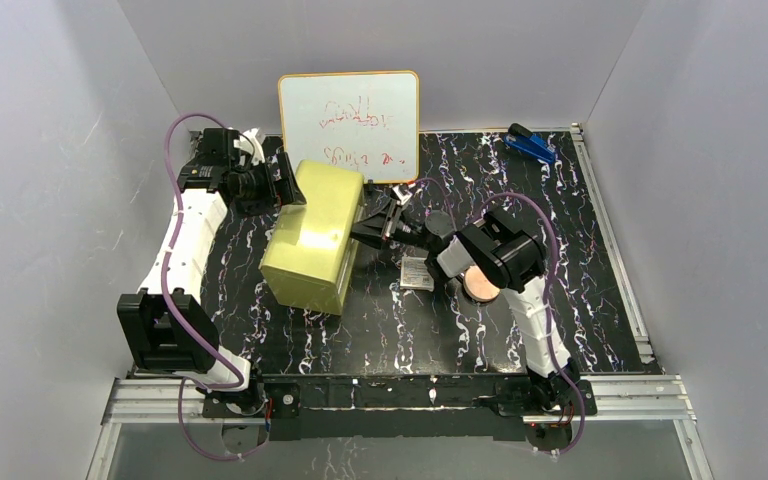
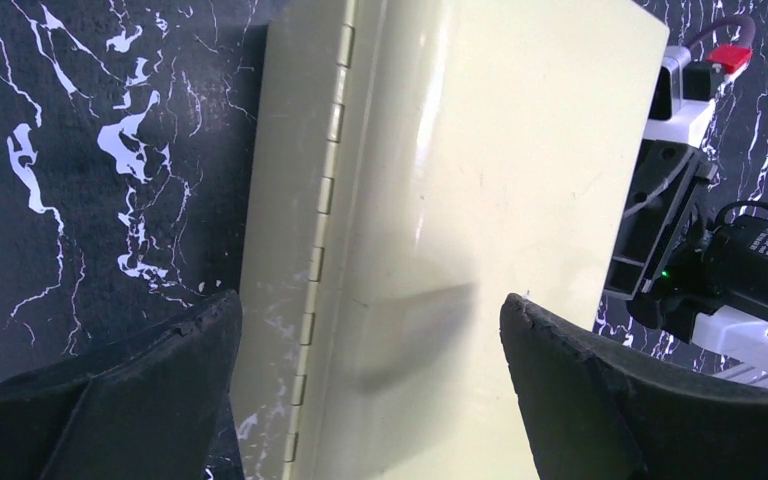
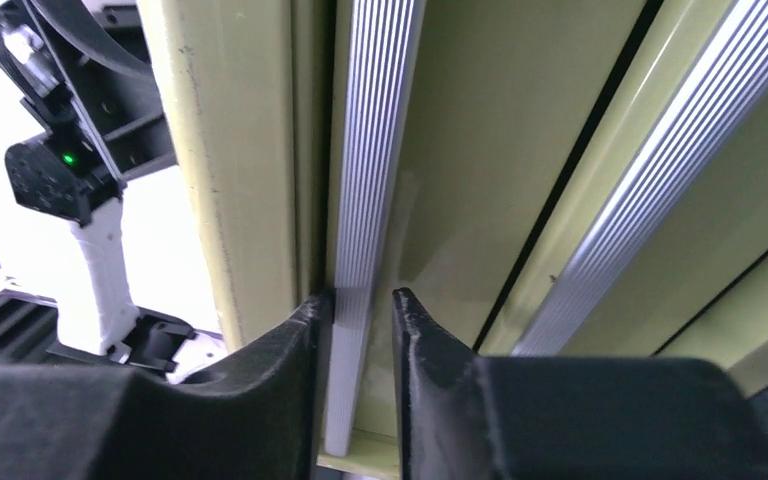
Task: Organize the makeup
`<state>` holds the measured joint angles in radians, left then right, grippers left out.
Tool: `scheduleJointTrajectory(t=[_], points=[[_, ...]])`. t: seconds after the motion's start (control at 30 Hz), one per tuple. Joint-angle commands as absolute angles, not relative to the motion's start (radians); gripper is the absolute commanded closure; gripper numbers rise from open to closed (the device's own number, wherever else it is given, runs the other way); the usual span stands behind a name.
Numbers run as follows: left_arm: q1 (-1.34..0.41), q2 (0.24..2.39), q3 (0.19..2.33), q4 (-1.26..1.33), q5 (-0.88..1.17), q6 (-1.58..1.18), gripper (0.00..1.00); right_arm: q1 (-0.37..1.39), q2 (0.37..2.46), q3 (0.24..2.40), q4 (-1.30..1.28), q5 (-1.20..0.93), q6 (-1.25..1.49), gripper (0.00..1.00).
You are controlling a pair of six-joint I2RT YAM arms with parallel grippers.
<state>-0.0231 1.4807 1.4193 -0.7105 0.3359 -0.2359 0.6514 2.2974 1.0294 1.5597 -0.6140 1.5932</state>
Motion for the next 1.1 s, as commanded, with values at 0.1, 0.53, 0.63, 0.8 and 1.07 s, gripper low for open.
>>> scheduleJointTrajectory(t=[0.1, 0.53, 0.63, 0.8, 1.07], points=[[-0.021, 1.431, 1.391, -0.714, 0.397, -0.243, 0.02, 0.697, 2.396, 1.074, 1.799, -0.551, 1.641, 0.90], [-0.021, 1.453, 1.340, -0.708, 0.380, -0.225, 0.02, 0.677, 2.336, 1.005, 1.802, -0.580, 1.629, 0.99], [-0.021, 1.459, 1.317, -0.713, 0.341, -0.214, 0.02, 0.664, 2.305, 0.969, 1.801, -0.591, 1.619, 0.99], [-0.021, 1.469, 1.305, -0.716, 0.316, -0.208, 0.01, 0.641, 2.247, 0.917, 1.803, -0.609, 1.607, 0.99], [-0.021, 1.483, 1.313, -0.726, 0.289, -0.201, 0.02, 0.580, 2.154, 0.805, 1.818, -0.644, 1.594, 0.99]])
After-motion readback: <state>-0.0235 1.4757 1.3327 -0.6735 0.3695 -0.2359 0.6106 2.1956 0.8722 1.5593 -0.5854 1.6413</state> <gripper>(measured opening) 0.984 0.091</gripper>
